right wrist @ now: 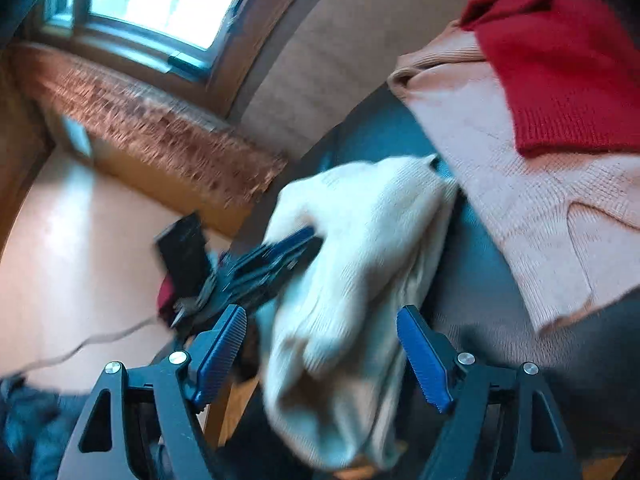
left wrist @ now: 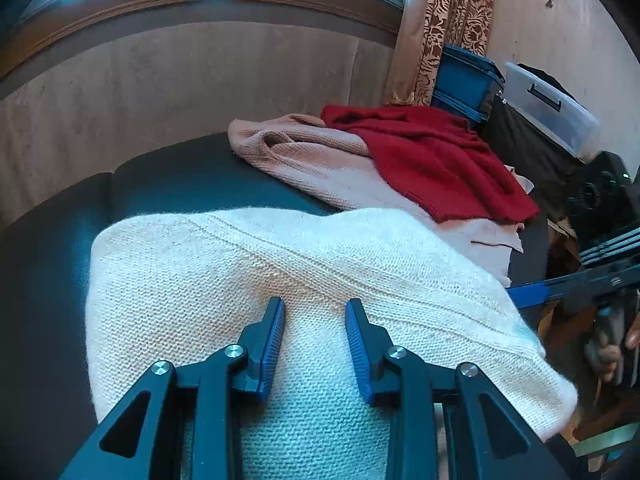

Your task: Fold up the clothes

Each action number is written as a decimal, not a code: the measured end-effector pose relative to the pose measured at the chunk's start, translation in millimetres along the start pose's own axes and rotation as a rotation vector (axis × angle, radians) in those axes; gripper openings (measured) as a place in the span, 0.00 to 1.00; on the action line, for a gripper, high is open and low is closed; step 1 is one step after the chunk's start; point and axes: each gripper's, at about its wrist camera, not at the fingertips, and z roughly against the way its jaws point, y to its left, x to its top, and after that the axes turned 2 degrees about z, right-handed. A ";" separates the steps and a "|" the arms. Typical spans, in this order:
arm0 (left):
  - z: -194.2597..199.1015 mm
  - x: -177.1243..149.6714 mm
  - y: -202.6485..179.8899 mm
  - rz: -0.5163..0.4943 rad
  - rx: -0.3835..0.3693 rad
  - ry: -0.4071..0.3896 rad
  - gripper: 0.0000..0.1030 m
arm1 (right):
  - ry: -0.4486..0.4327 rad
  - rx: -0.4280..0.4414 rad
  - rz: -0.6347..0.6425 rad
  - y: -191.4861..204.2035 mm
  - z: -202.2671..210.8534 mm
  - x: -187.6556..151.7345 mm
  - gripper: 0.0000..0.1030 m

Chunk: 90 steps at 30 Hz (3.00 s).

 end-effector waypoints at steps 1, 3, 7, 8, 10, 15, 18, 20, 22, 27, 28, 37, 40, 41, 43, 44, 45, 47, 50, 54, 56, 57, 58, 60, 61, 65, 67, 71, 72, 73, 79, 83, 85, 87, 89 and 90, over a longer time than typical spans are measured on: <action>3.2 0.2 4.2 0.032 -0.021 -0.010 0.30 | 0.004 -0.012 0.010 1.1 -8.2 2.2 0.74; 9.6 0.5 12.7 0.096 -0.062 -0.031 0.30 | 0.038 -0.076 0.051 10.3 -31.7 4.0 0.39; 25.6 -1.5 29.1 0.214 -0.136 -0.080 0.30 | 0.051 -0.215 0.175 45.8 -39.8 9.0 0.09; 29.6 -3.2 30.2 0.219 -0.138 -0.095 0.30 | 0.019 -0.262 0.223 58.6 -27.2 12.4 0.09; 31.0 -6.8 23.8 0.176 -0.136 -0.093 0.30 | 0.013 -0.403 0.312 66.8 -18.4 12.4 0.09; 24.7 -16.3 -9.3 0.005 -0.062 -0.065 0.36 | 0.098 -0.588 0.339 31.8 -34.2 -2.3 0.09; 13.6 -18.6 -26.4 -0.105 0.037 -0.035 0.39 | 0.039 -0.518 0.240 22.3 -22.9 3.9 0.10; 12.0 -14.7 -28.5 -0.092 0.052 -0.017 0.39 | 0.031 -0.527 0.256 24.7 -23.6 2.1 0.23; 18.5 -9.9 -25.2 -0.035 0.033 -0.024 0.38 | 0.014 -0.543 0.233 24.4 -9.6 6.2 0.50; 47.3 -17.8 -35.9 -0.009 0.001 -0.111 0.38 | -0.111 -0.539 0.275 53.8 30.0 18.4 0.51; 52.1 -21.1 -39.3 -0.012 -0.001 -0.123 0.39 | -0.148 -0.503 0.307 68.3 33.1 24.1 0.51; 28.4 -54.3 -73.1 -0.085 -0.073 -0.024 0.39 | -0.131 -0.234 0.105 60.2 -66.5 51.4 0.61; 15.1 -65.5 -83.3 -0.151 -0.064 -0.031 0.40 | -0.169 -0.379 0.128 28.5 -81.0 42.6 0.55; 12.8 -67.6 -86.5 -0.187 -0.045 -0.045 0.41 | -0.189 -0.362 0.123 19.8 -78.2 42.1 0.50; 8.2 -68.3 -86.8 -0.220 -0.024 -0.064 0.41 | -0.213 -0.336 0.068 11.6 -72.5 49.2 0.50; 5.1 -62.9 -78.0 -0.182 -0.032 -0.065 0.42 | -0.209 -0.340 0.063 11.7 -75.9 53.7 0.50; 2.9 -57.9 -71.6 -0.166 -0.025 -0.062 0.42 | -0.203 -0.345 0.060 12.0 -80.0 58.7 0.51; -1.2 -48.3 -57.2 -0.138 -0.005 -0.054 0.40 | -0.179 -0.361 0.077 18.2 -97.1 73.5 0.54; -4.6 -35.9 -25.9 -0.059 0.033 -0.051 0.39 | -0.124 -0.360 0.144 32.6 -137.3 95.6 0.72; 0.2 -29.7 -0.7 0.021 0.051 -0.043 0.39 | -0.022 -0.333 0.273 49.4 -203.6 112.3 0.91; 7.1 -28.0 6.0 0.055 0.029 -0.041 0.39 | 0.004 -0.292 0.290 52.2 -215.0 115.4 0.93; 11.3 -27.5 6.5 0.063 0.025 -0.042 0.39 | 0.009 -0.273 0.286 53.2 -213.6 116.6 0.93; 18.0 -27.2 6.3 0.071 0.027 -0.050 0.39 | 0.005 -0.263 0.274 54.5 -206.0 117.9 0.93; 29.7 -26.7 9.0 0.097 0.026 -0.070 0.39 | -0.001 -0.242 0.249 57.1 -190.6 120.5 0.92; 34.8 -26.5 11.8 0.116 0.024 -0.082 0.40 | -0.008 -0.246 0.258 61.4 -179.7 119.6 0.92; 57.4 -28.7 26.0 0.215 0.015 -0.145 0.40 | 0.046 -0.264 0.424 90.8 -132.5 94.7 0.92; 63.2 -30.7 28.5 0.239 0.027 -0.160 0.40 | 0.114 -0.247 0.528 107.5 -118.9 74.9 0.93; 74.8 -47.2 20.6 0.248 0.034 -0.161 0.40 | 0.276 -0.258 0.759 128.1 -116.0 21.0 0.97; 73.0 -49.9 21.4 0.241 0.035 -0.140 0.40 | 0.327 -0.283 0.800 124.4 -120.1 8.3 0.97; 71.2 -52.8 22.2 0.234 0.035 -0.119 0.40 | 0.388 -0.313 0.835 118.5 -128.4 -3.7 0.97; 50.9 -86.2 7.8 0.162 0.071 -0.035 0.40 | 0.480 -0.389 0.778 69.2 -118.6 -37.4 1.00; 51.1 -80.1 11.5 0.203 0.054 -0.019 0.41 | 0.452 -0.424 0.762 67.9 -107.4 -43.9 1.00; 51.6 -80.5 7.8 0.177 0.067 -0.019 0.41 | 0.499 -0.464 0.757 74.7 -108.2 -43.8 1.00; 53.8 -82.6 5.5 0.174 0.074 -0.032 0.41 | 0.542 -0.479 0.726 85.0 -103.7 -37.2 1.00; 58.6 -84.6 5.5 0.205 0.055 -0.048 0.41 | 0.481 -0.453 0.746 107.2 -88.7 -26.3 1.00; 58.8 -83.8 5.9 0.222 0.042 -0.054 0.41 | 0.438 -0.437 0.761 119.4 -81.8 -20.0 1.00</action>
